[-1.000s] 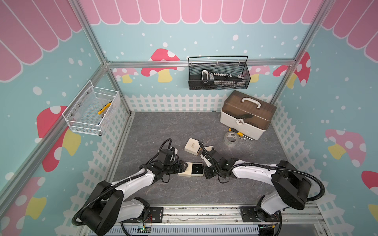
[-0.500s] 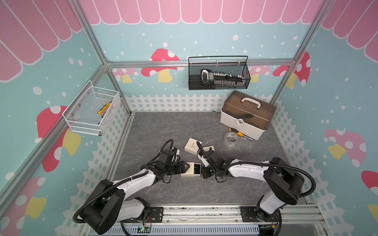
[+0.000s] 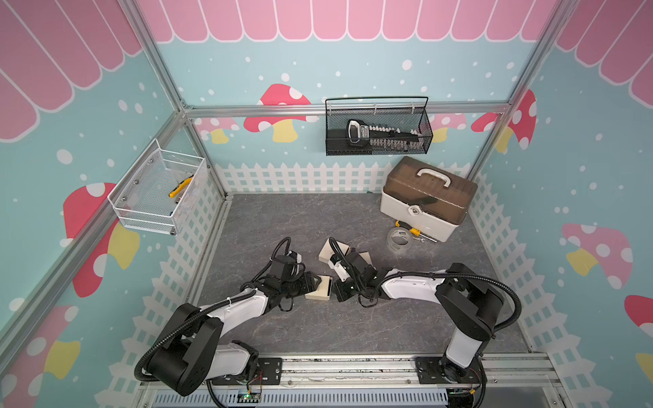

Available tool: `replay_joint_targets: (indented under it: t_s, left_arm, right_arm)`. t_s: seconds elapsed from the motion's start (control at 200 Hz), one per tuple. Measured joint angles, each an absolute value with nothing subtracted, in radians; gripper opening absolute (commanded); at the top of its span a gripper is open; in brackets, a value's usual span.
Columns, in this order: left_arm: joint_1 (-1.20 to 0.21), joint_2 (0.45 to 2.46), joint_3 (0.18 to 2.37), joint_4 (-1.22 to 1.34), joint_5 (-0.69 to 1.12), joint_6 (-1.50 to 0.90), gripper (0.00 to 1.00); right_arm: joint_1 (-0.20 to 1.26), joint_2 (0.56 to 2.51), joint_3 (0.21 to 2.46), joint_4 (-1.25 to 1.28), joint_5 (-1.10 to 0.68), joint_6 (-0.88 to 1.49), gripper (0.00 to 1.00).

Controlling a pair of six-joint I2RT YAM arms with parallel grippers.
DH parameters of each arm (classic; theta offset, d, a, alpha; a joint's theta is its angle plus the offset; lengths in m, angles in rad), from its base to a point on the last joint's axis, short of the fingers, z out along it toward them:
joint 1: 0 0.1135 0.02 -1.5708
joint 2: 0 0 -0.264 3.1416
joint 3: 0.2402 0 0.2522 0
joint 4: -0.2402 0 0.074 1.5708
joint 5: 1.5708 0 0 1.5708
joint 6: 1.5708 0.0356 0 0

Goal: Place the earrings into the drawer-style jewelry box
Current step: Close the drawer of the jewelry box, then move the jewelry box to the center of the board.

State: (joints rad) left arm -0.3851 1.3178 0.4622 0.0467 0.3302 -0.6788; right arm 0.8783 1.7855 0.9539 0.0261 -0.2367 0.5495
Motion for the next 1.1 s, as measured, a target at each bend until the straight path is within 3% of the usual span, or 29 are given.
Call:
replay_joint_targets:
  t_s: [0.375,0.67,0.76,0.951,1.101]
  left_arm:
    - [-0.189,1.402,0.498,0.087,0.343,-0.68,0.67]
    - [-0.025,1.613,0.699,0.103,0.292,-0.679,0.67]
    - [0.006,1.7,0.788,0.11,0.288,-0.678,0.72]
    - [0.027,1.755,0.857,0.088,0.283,-0.676,0.86]
    - [0.043,1.657,0.824,0.012,0.233,-0.668,0.89]
  right_arm:
    - [0.878,2.058,1.264,0.041,-0.254,0.532,0.0]
    - [0.854,2.341,1.697,-0.029,-0.224,0.476,0.0]
    - [0.839,2.42,1.832,-0.053,-0.219,0.451,0.0]
    - [0.827,2.44,1.909,-0.087,-0.215,0.403,0.17]
    - [0.833,2.303,1.748,-0.091,-0.181,0.34,0.33]
